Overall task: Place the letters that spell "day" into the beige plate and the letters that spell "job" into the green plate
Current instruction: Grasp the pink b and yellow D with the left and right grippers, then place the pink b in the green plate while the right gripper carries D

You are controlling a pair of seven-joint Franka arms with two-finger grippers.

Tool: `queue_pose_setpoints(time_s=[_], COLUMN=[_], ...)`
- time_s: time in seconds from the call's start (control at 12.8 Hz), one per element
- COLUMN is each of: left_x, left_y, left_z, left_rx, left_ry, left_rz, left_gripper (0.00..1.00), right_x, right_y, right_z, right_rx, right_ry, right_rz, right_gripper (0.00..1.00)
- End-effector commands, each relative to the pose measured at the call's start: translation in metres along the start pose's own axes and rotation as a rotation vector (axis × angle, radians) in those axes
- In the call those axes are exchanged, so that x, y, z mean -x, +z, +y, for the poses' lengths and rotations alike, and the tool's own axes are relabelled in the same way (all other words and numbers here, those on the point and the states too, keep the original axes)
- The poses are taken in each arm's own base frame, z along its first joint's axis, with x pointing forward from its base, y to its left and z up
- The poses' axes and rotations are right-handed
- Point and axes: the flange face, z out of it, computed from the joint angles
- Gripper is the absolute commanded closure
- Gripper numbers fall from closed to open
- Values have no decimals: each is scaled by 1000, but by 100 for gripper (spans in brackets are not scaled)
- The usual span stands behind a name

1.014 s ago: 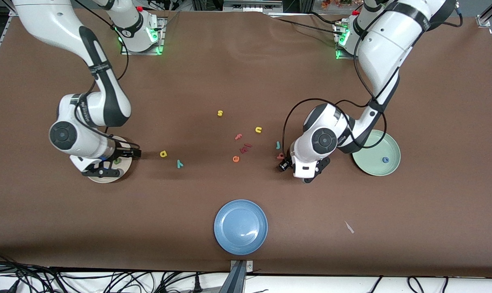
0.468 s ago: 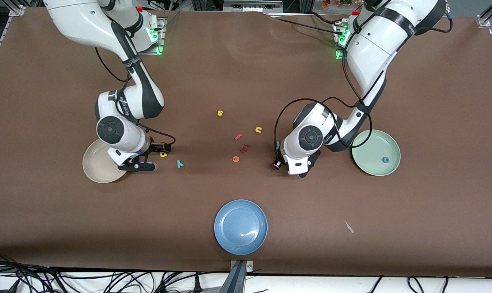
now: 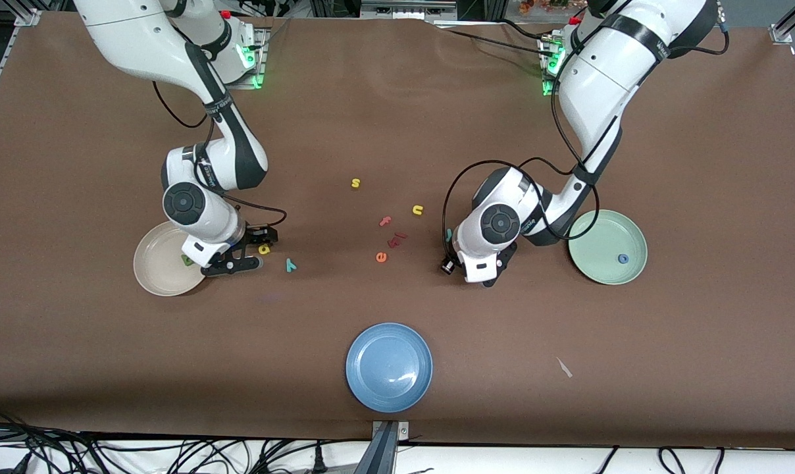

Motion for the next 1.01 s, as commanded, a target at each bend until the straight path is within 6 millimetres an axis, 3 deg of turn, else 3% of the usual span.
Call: queue_pose_setpoints(time_s=[0.0, 0.16, 0.31, 0.55, 0.78, 0.94], left_x=[-4, -7, -16, -55, -128, -181], left_y=[6, 6, -12, -91, -152, -166], left_z=[-1, -2, 0, -11, -52, -90], left_rx=[-16, -25, -19, -75, -184, -276], left_ry=[18, 57, 99, 223, 357, 455], left_rz=[31, 45, 51, 47, 15, -59], left_gripper=[75, 85, 88, 88, 88, 88], right_x=[1, 0, -1, -2, -4, -5], right_y=[12, 15, 18, 25, 26, 27], right_z=[-4, -11, -11, -11, -11, -12], right_rx=[-3, -8, -8, -6, -6, -5], right_ry=[-64, -84, -89, -122, -150, -150], right_rz=[-2, -5, -7, -1, 1, 1], right_gripper=[2, 5, 6, 17, 25, 32])
